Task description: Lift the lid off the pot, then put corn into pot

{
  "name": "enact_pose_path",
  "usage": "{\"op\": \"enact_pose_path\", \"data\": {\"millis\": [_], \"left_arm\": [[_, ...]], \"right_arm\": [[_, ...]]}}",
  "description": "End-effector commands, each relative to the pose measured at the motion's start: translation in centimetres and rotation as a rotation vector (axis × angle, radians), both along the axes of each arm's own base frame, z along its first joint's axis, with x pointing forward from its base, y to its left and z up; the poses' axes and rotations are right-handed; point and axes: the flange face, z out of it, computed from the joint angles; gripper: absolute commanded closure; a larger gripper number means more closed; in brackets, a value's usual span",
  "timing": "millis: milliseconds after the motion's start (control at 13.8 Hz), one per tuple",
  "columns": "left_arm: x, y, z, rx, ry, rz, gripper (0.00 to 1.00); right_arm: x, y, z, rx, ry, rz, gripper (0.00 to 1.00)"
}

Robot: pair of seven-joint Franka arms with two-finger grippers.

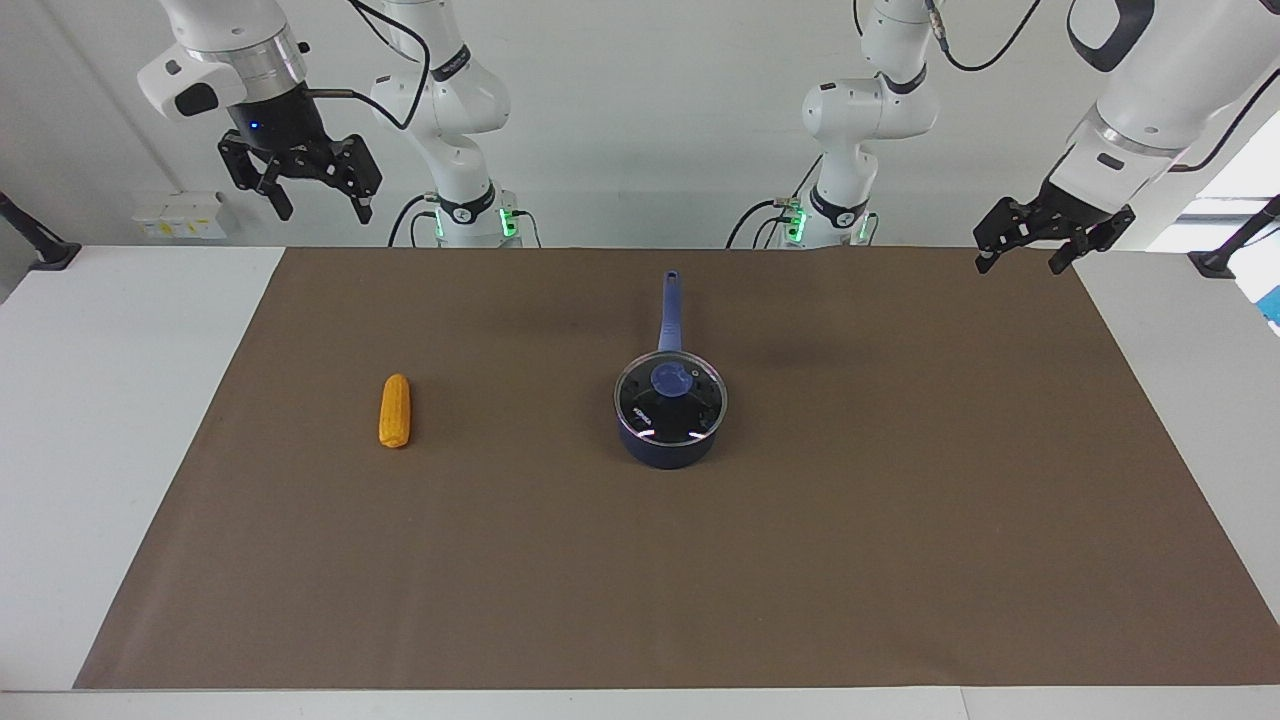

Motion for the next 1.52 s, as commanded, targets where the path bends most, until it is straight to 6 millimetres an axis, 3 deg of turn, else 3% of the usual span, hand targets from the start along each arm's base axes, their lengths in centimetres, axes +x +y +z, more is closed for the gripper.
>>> {"op": "enact_pose_path", "data": {"millis": [0,1086,1448], "left_arm": [[-0.2,-0.1,0.8,-0.002,-0.011,-0.007,0.0],[-0.7,-0.2,0.3,-0.004,-0.001,-0.005,0.0],[-0.9,-0.2,-0.9,-0.004,0.002,-0.005,0.0]], "right_arm": [[-0.3,-0.4,0.1,-0.009,-0.006,0.019,0.0],[-0.3,-0.4,0.1,-0.01,-0.006,0.019,0.0],[-0.3,-0.4,0.1,-0.01,-0.006,0.019,0.0]]}}
